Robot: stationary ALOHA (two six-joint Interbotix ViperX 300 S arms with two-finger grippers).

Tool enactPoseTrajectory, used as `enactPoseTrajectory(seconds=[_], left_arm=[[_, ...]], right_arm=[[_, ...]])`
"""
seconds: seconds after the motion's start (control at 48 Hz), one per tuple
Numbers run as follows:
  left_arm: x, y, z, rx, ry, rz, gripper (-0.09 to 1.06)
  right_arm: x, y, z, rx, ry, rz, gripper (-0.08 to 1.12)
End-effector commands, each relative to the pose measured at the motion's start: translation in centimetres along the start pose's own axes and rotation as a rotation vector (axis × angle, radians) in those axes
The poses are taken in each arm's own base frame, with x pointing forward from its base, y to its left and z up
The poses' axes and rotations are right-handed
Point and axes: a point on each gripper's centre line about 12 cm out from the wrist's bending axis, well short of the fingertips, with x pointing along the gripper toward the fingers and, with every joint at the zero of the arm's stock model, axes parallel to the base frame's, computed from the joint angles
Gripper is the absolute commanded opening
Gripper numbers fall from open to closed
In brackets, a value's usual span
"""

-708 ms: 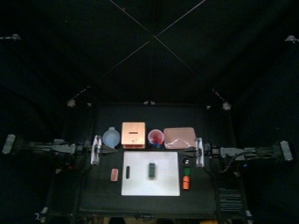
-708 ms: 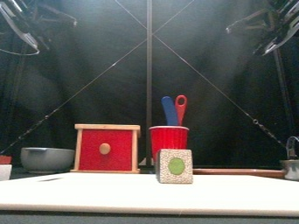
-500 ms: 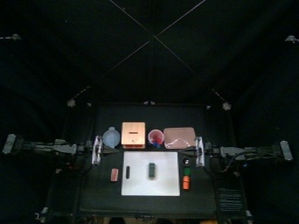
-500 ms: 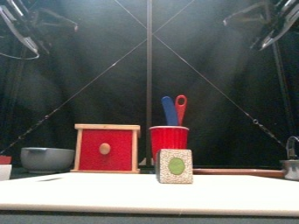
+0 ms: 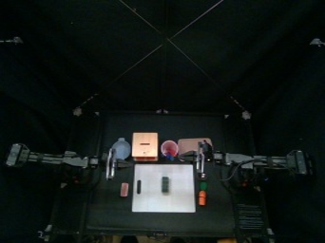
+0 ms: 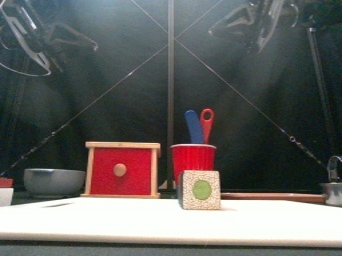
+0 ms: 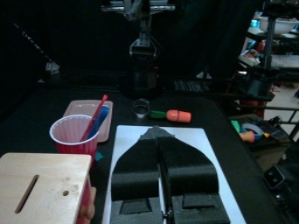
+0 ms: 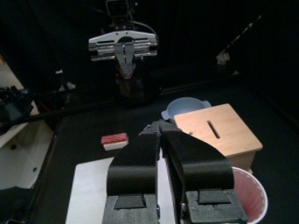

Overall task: Cut the sushi into 4 pieces with the knife
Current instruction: Pick up the knife at its handle with right hand

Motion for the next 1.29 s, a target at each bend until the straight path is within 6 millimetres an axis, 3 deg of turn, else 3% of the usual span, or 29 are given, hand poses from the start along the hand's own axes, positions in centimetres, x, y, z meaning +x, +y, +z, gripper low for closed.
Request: enactPoseTrajectory(seconds=[0.021,0.25,0.375,0.5,0.688,0.771,1.0,1.292], left_arm=[[0.5,-0.1,0.8,0.001,-0.02,-0.002,-0.02],[0.5,-0.1,0.7,0.0,-0.015,-0.001,-0.02],[0.5,0.0,0.6,0.0,-0.014,0.0,-0.02],[0.4,0.1,0.5,-0.002,-0.011,0.006,-0.02],[0.4,0.2,0.3,-0.002,-0.007,0.008,-0.02],[0.4,0.2,0.1,-0.005,-0.002,0.01,-0.02],[0.3,0.3,-0.3,-0.018,0.009,0.016,-0.02],[0.2,0.3,-0.6,-0.019,0.015,0.017,-0.02]], right_arm=[[2.1,0.0,1.8,0.002,0.074,-0.007,0.06],[4.3,-0.8,1.0,0.011,0.267,-0.035,0.11],[5.1,-1.5,0.4,0.019,0.349,-0.058,0.23],[5.7,-2.1,0.2,0.017,0.418,-0.075,0.45],[6.8,-3.0,-0.2,-0.039,0.523,-0.102,0.93],[7.2,-3.3,-0.5,-0.083,0.573,-0.117,1.06],[8.1,-4.1,-1.6,-0.181,0.781,-0.159,1.01],[9.1,-4.1,-3.7,-0.171,0.979,-0.162,0.99]])
